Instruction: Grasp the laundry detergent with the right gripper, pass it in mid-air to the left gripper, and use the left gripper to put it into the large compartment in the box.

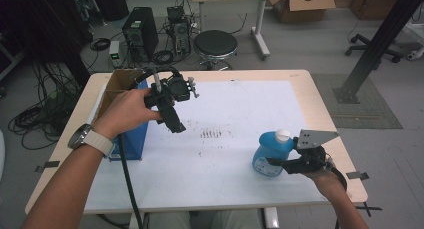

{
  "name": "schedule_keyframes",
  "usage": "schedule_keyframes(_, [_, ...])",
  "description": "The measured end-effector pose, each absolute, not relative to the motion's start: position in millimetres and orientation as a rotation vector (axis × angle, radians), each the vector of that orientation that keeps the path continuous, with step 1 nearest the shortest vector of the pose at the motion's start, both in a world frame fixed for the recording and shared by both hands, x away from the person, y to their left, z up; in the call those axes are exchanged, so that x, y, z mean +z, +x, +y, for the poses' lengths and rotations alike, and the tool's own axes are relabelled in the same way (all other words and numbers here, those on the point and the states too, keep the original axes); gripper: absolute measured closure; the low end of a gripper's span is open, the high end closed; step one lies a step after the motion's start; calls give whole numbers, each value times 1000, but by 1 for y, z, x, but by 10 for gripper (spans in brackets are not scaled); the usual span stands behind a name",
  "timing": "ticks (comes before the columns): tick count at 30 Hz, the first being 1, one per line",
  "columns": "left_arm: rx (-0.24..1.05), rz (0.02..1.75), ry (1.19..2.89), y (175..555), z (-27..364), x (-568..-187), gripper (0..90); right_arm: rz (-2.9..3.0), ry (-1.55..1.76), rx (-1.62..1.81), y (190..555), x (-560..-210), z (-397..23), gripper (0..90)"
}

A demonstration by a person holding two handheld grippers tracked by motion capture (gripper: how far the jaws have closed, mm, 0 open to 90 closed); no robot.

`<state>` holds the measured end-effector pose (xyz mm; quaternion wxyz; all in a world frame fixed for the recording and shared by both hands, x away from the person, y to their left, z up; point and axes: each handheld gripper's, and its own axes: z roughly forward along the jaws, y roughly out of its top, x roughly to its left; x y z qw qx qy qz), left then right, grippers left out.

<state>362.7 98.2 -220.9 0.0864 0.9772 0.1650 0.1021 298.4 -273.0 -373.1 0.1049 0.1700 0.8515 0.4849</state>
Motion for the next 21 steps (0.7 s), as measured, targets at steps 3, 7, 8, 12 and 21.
schedule_keyframes(3, [300,482,2912,360,96,-218,57,2523,479,1444,298,-364,-271,450])
schedule_keyframes(7, [310,467,2908,357,94,-212,56,2561,437,1439,299,-351,-266,450])
schedule_keyframes(8, [308,462,2905,356,93,-210,57,2568,430,1439,299,-349,-265,450])
schedule_keyframes(12, [318,437,2907,351,88,-202,56,2600,386,1432,302,-337,-260,450])
schedule_keyframes(21, [307,387,2898,343,80,-187,55,2632,336,1452,307,-320,-252,450])
